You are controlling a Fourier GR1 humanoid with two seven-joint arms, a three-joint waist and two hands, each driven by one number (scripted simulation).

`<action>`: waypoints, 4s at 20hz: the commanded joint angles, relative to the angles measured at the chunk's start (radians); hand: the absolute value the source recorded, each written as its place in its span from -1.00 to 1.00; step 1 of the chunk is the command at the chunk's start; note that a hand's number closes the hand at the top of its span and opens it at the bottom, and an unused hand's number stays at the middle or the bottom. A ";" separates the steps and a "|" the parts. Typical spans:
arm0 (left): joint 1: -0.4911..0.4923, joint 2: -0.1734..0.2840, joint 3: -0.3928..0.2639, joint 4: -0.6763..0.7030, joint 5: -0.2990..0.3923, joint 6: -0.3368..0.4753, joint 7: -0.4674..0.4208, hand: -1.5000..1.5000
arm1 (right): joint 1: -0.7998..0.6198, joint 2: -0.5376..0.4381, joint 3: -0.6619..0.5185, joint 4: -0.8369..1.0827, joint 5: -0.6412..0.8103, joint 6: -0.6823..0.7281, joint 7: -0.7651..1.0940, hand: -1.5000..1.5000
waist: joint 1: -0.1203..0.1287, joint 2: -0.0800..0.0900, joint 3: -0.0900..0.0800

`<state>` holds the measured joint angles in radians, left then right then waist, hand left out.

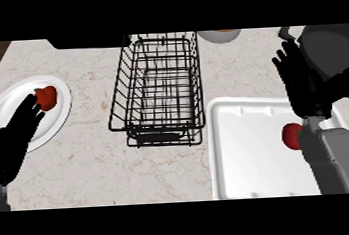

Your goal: Pick the tomato from the tray and place it in the tiered basket

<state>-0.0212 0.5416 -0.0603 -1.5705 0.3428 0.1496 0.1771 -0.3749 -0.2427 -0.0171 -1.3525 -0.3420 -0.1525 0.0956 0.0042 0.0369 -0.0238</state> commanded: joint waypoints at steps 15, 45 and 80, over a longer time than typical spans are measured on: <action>-0.021 -0.147 -0.078 0.039 -0.044 -0.018 -0.046 0.00 | 0.379 -0.009 0.042 -0.243 0.437 -0.354 -0.242 -1.00 | -0.016 -0.038 0.023; -0.021 -0.201 -0.061 -0.071 -0.127 -0.027 0.057 0.00 | 0.180 -0.257 0.311 -0.422 0.880 0.328 0.869 -1.00 | 0.005 -0.036 0.024; -0.057 -0.289 0.114 0.021 -0.209 -0.187 0.024 0.00 | 0.303 -0.129 0.235 -0.124 1.283 0.281 0.450 1.00 | -0.005 -0.038 0.024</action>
<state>-0.0786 0.2576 0.0359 -1.5611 0.1484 -0.0275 0.2125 -0.1035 -0.3975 0.2002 -1.4414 0.8859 0.1475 0.5521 0.0007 -0.0058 -0.0078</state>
